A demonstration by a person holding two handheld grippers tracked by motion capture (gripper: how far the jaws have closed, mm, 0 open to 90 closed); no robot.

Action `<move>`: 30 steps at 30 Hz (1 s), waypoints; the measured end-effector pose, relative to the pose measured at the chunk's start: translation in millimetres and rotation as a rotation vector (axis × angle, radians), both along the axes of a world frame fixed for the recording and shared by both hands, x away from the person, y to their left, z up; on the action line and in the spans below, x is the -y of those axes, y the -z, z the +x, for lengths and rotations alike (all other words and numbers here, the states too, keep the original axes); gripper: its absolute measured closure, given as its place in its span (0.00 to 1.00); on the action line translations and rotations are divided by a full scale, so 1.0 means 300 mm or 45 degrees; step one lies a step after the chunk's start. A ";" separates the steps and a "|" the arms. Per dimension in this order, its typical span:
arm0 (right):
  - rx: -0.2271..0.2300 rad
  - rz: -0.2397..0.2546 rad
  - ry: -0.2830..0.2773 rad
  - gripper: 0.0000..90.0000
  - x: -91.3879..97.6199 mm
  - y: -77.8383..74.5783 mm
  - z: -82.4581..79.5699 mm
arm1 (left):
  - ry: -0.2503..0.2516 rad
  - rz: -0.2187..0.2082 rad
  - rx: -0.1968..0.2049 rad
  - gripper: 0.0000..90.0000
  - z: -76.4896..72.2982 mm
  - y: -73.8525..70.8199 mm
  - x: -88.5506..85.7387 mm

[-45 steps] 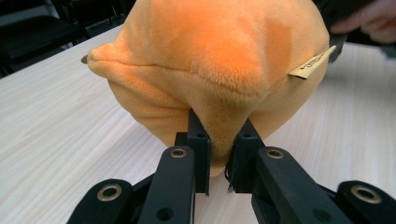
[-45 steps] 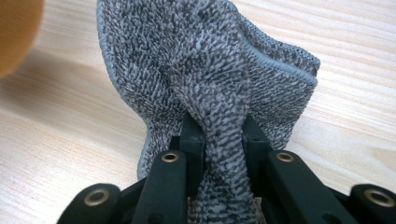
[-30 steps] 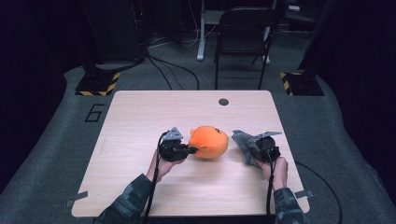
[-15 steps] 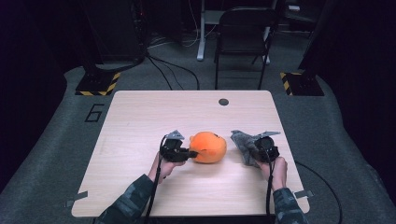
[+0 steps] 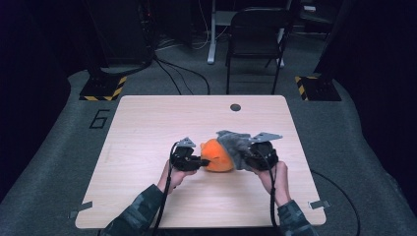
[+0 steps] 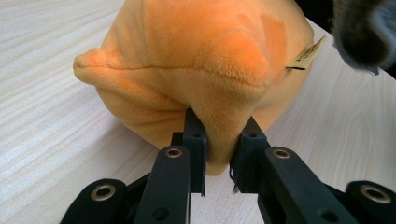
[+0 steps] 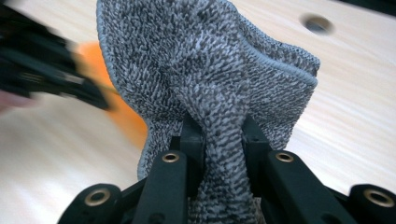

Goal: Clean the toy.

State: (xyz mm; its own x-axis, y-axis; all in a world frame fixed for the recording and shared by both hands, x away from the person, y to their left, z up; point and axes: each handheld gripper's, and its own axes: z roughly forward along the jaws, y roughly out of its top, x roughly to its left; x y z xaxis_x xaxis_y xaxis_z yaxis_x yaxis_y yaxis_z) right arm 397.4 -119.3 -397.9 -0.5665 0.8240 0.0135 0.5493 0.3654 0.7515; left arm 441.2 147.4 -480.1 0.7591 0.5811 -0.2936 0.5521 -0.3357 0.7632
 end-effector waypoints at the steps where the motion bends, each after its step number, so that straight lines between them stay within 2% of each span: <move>1: 0.016 -0.017 -0.029 0.85 -0.023 -0.005 -0.003 | -0.003 -0.003 0.001 0.87 -0.002 0.000 0.001; 2: 0.014 -0.012 -0.054 0.85 -0.071 -0.015 -0.013 | 0.005 0.006 0.005 0.87 -0.001 -0.001 0.000; 5: 0.013 -0.052 -0.093 0.85 -0.140 -0.010 -0.018 | 0.011 0.003 0.013 0.87 -0.004 -0.001 0.003; 8: -0.019 -0.087 -0.105 0.85 -0.171 0.029 -0.008 | 0.023 0.015 0.031 0.87 -0.009 -0.001 0.010; 10: -0.016 -0.126 -0.098 0.85 -0.176 0.059 0.002 | 0.028 0.022 0.036 0.87 -0.009 0.001 0.012; 17: 0.012 -0.168 -0.076 0.85 -0.152 0.066 0.008 | 0.044 0.006 0.051 0.87 -0.006 0.005 0.013; 21: 0.005 -0.179 -0.038 0.85 -0.122 0.072 0.018 | 0.051 0.002 0.050 0.87 -0.003 0.006 0.008; 30: -0.056 -0.156 0.046 0.85 -0.041 0.113 0.065 | 0.067 -0.011 0.049 0.87 -0.001 0.008 0.010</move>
